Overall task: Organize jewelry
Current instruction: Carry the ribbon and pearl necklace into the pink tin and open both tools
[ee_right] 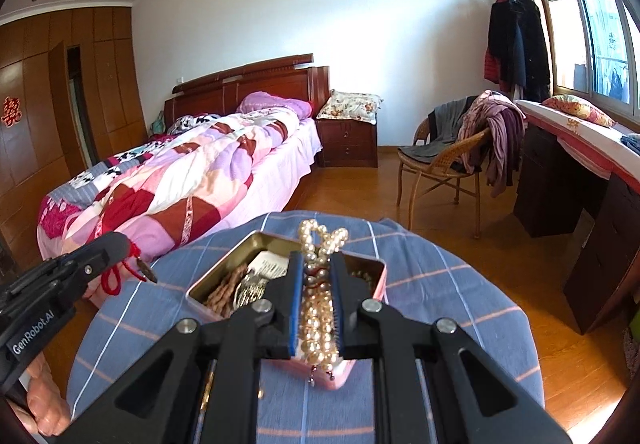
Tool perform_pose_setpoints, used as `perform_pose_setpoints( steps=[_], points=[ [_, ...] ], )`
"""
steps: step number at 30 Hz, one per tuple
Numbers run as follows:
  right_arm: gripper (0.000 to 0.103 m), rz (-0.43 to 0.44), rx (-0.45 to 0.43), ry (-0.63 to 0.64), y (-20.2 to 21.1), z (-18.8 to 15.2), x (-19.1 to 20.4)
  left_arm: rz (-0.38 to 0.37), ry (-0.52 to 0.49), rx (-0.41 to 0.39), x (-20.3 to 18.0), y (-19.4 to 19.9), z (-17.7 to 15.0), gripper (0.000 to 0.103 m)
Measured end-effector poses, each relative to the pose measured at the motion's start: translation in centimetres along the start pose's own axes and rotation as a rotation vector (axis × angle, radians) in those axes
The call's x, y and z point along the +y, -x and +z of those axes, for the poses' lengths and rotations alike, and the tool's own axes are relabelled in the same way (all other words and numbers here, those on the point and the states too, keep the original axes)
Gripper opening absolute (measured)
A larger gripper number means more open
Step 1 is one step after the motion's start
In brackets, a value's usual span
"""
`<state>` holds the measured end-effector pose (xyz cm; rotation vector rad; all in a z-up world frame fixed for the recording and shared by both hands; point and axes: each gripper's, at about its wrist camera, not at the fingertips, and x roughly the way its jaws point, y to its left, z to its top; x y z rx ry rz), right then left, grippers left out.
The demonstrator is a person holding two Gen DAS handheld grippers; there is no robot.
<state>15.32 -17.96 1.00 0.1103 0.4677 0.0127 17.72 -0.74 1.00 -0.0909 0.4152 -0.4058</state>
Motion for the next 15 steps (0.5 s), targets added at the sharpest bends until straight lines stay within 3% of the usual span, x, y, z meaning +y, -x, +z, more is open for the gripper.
perform_pose_setpoints(
  steps=[7, 15],
  points=[
    [0.016, -0.037, 0.014, 0.051, -5.0, 0.2, 0.6, -0.004, 0.007, 0.017, 0.0, -5.7, 0.3, 0.004],
    [0.016, -0.050, 0.158, 0.045, -10.3, -1.9, -0.4, 0.097, -0.025, 0.164, -0.2, -11.5, -2.4, 0.004]
  ],
)
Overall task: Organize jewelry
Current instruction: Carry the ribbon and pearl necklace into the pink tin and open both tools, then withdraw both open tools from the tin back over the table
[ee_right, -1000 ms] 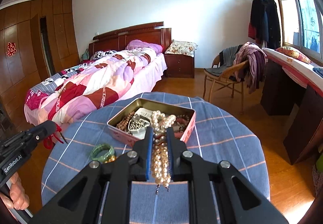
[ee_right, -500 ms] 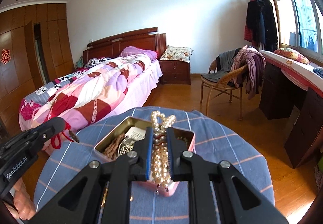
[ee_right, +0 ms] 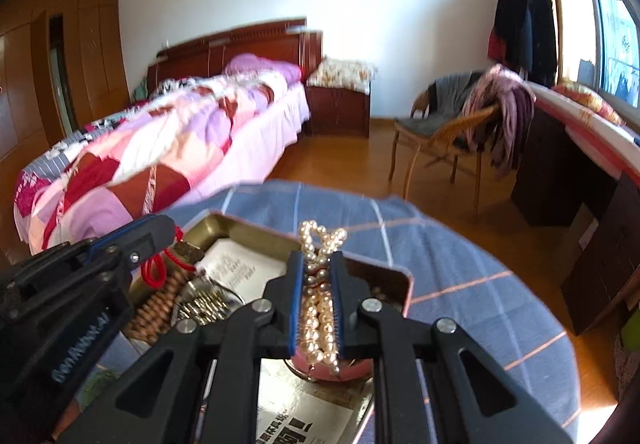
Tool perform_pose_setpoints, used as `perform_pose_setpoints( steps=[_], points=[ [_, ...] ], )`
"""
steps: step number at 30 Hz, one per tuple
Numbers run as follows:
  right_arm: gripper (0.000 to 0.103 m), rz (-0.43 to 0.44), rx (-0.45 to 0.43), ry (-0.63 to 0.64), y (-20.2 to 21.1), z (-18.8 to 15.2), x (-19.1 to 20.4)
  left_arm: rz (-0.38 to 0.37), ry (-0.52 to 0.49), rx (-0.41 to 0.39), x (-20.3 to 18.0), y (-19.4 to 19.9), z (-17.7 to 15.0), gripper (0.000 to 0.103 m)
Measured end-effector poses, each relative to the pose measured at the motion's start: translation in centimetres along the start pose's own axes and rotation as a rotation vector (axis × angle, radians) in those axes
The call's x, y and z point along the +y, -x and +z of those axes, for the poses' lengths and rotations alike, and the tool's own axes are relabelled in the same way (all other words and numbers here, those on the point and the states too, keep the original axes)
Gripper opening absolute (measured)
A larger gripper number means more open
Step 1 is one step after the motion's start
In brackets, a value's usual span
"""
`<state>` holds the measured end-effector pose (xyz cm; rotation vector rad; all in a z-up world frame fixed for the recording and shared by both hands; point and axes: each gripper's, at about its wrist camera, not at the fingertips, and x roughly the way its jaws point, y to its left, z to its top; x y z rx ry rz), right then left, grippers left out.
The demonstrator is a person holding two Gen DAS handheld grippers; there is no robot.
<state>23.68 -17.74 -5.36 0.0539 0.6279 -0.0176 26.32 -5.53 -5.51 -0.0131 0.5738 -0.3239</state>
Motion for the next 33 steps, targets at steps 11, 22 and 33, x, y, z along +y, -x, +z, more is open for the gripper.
perform_pose_setpoints(
  steps=[11, 22, 33],
  points=[
    [0.016, 0.014, 0.089, 0.017, -1.9, -0.4, -0.3, 0.076, -0.046, 0.109, -0.6, -1.9, -1.7, 0.004],
    [0.065, 0.017, -0.005, -0.057, -0.2, 0.1, -1.5, 0.129, 0.007, 0.121, 0.1, -2.1, -1.6, 0.051],
    [0.094, 0.007, -0.087, -0.154, 1.1, 0.6, -2.7, 0.180, -0.082, 0.091, -1.0, -2.1, -1.4, 0.064]
  ],
)
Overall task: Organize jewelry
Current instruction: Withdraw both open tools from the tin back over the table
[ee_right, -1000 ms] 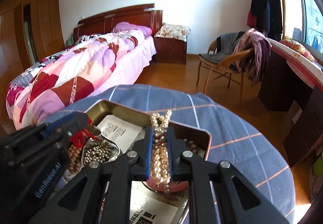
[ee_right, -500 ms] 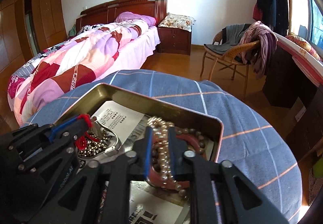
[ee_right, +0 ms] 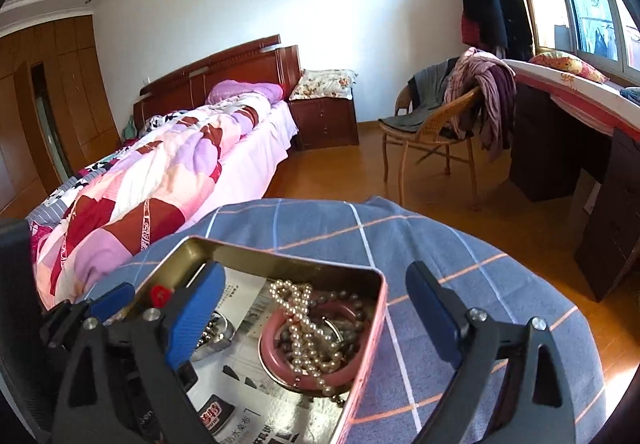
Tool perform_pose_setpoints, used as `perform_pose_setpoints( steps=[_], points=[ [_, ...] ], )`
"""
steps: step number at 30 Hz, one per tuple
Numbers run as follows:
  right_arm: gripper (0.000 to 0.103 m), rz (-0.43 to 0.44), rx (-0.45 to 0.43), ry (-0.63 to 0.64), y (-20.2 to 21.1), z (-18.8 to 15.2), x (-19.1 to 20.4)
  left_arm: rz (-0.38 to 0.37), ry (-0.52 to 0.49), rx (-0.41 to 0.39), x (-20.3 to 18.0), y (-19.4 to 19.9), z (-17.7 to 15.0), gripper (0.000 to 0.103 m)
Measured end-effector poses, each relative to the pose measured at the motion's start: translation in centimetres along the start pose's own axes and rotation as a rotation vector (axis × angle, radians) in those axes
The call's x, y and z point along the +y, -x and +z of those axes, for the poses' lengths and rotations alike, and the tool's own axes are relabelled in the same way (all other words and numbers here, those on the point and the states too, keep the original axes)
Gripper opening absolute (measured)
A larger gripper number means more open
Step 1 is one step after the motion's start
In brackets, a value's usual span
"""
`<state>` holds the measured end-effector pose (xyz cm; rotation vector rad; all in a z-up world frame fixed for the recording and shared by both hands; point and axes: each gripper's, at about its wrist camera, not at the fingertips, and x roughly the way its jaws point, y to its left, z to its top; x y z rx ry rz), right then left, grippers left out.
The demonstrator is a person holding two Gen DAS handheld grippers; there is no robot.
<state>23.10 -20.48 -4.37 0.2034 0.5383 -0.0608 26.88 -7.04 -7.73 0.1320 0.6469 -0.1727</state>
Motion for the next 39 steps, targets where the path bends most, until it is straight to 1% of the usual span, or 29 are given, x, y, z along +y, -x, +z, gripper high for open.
perform_pose_setpoints(
  steps=[2, 6, 10, 12, 18, 22, 29, 34, 39],
  points=[
    [0.094, -0.015, -0.014, -0.002, 0.1, 0.1, -0.1, 0.002, 0.004, -0.002, 0.1, 0.0, 0.1, 0.064],
    [0.094, -0.037, -0.020, -0.022, 0.2, -0.1, -0.9, 0.033, 0.007, 0.002, 0.2, 0.1, 0.0, 0.065],
    [0.094, -0.045, -0.042, -0.034, 0.5, -0.2, -1.2, 0.038, 0.052, 0.001, 0.9, 1.1, -0.3, 0.066],
    [0.094, -0.056, -0.058, -0.016, 0.8, -0.3, -0.9, 0.045, 0.065, 0.005, 1.1, 1.7, -0.7, 0.068],
    [0.094, -0.105, -0.093, 0.062, 2.8, -1.5, 0.3, 0.065, 0.092, 0.009, 1.7, 3.8, -2.4, 0.068],
    [0.095, -0.109, -0.080, 0.060, 4.1, -2.7, 0.2, 0.071, 0.120, 0.023, 2.6, 5.1, -3.7, 0.068],
    [0.095, -0.127, -0.077, 0.039, 6.0, -4.1, -0.2, 0.087, 0.119, 0.022, 3.0, 7.4, -5.5, 0.068],
    [0.095, -0.136, -0.092, 0.051, 7.1, -4.6, 0.2, 0.102, 0.112, 0.017, 3.5, 8.8, -6.7, 0.068],
    [0.095, -0.135, -0.073, 0.070, 7.8, -5.9, 0.6, 0.108, 0.134, 0.033, 4.9, 9.9, -8.1, 0.068]
  ],
)
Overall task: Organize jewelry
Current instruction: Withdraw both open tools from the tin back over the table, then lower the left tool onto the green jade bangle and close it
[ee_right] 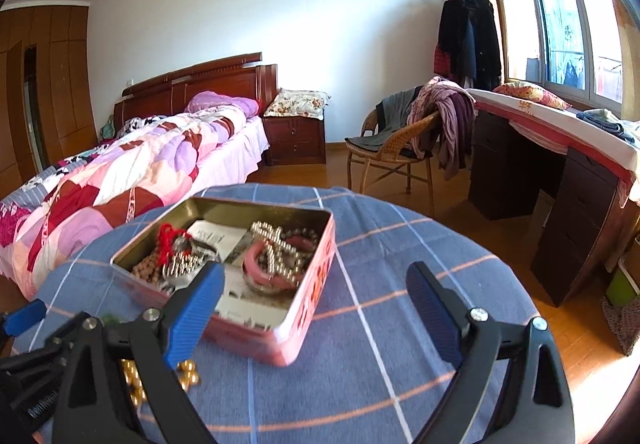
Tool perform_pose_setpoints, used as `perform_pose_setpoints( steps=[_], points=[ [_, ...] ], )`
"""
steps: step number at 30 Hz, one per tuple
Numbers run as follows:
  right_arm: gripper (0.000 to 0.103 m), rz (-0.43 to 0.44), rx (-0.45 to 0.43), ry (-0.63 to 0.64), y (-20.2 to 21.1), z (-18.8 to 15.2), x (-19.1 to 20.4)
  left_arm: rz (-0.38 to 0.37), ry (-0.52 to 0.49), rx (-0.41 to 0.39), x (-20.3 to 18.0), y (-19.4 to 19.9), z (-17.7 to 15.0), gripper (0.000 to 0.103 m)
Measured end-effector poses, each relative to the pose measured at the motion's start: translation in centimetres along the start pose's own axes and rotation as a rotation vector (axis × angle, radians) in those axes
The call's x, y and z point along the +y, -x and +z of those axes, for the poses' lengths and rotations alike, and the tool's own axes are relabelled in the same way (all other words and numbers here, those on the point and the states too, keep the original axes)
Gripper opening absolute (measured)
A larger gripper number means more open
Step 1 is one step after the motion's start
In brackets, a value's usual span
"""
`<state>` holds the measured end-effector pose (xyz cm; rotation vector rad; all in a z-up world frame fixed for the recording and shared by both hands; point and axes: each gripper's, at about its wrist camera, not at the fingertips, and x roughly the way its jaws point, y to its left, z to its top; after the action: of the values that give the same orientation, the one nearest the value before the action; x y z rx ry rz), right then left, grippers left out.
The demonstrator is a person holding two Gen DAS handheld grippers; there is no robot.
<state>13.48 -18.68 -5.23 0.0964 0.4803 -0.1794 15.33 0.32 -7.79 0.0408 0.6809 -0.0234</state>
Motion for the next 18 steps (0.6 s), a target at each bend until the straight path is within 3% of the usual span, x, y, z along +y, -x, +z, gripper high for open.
perform_pose_setpoints(
  steps=[4, 10, 18],
  points=[
    [0.095, 0.003, -0.009, -0.018, 0.7, -0.2, -0.1, 0.015, 0.023, 0.019, 1.8, 0.7, -1.2, 0.068],
    [0.095, 0.020, 0.048, -0.074, 1.0, -0.7, -0.8, 0.022, 0.071, 0.056, 3.8, 1.3, -2.5, 0.068],
    [0.095, 0.025, 0.075, -0.076, 3.1, -1.6, -0.8, 0.016, 0.022, 0.088, 3.7, 1.6, -3.4, 0.068]
  ],
)
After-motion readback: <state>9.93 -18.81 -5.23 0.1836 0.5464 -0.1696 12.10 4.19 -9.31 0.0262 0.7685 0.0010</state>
